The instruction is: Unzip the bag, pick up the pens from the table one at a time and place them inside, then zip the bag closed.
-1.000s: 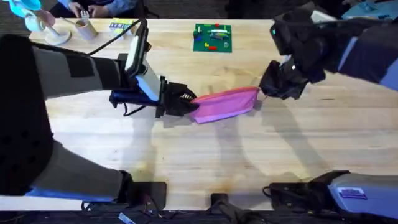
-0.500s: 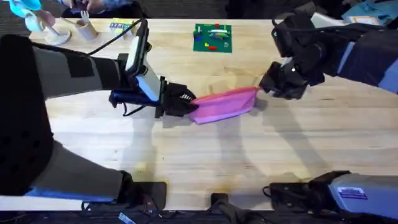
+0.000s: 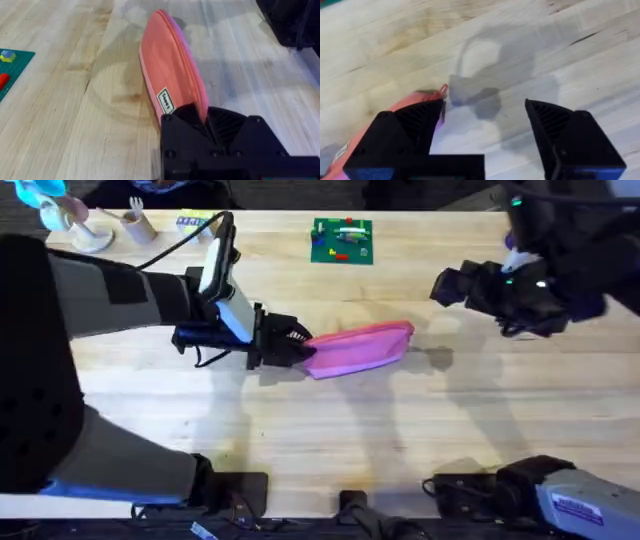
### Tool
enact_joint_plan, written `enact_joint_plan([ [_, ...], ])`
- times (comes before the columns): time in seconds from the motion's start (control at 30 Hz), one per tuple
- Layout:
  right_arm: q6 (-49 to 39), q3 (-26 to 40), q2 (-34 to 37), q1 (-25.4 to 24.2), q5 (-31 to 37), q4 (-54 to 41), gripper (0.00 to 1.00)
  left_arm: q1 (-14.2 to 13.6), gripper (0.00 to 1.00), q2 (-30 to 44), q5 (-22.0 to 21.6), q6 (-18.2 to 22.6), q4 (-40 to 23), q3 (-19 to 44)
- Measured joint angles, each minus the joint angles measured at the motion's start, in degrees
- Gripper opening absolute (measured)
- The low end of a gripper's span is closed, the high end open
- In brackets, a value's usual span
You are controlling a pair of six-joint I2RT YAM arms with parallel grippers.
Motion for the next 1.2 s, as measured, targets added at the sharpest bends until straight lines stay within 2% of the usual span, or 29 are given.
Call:
enact_joint_plan([
  [0.3,-2.7,0.0,-6.8,0.0,-2.1,-1.2,0.998,0.0,0.048,0.0,0.0,0.0,0.0,0.0],
  [0.33,-2.9,0.0,-6.9,0.0,-2.1,-1.4,0.998,0.0,0.164,0.0,0.0,0.4,0.0,0.0],
  [0.5,-3.3,0.0,-6.9,0.0,-2.3,-2.9,0.998,0.0,0.933,0.0,0.6,0.1,-0.1,0.0],
  [0.53,-3.3,0.0,-6.9,0.0,-2.3,-3.2,0.998,0.0,0.974,0.0,0.6,0.0,-0.2,0.0],
  [0.77,-5.4,0.0,-7.0,0.0,-2.3,-3.8,0.998,0.0,0.993,0.0,-0.4,0.0,-0.7,0.0],
  [0.87,-7.6,0.0,-8.1,0.0,-2.3,-4.4,0.998,0.0,0.995,-0.1,-2.7,0.0,-4.0,0.3],
  [1.0,-11.3,0.0,-12.3,0.0,-2.3,-5.2,0.998,0.0,0.995,-2.1,-7.6,0.0,-12.3,3.4],
  [1.03,-13.2,0.0,-15.6,0.0,-2.3,-5.3,0.998,0.0,0.995,-5.7,-11.1,0.0,-19.6,8.1],
  [1.2,-14.6,0.0,-20.0,0.0,-2.3,-5.4,0.998,0.0,0.996,-13.2,-17.2,-0.6,-30.0,15.9],
])
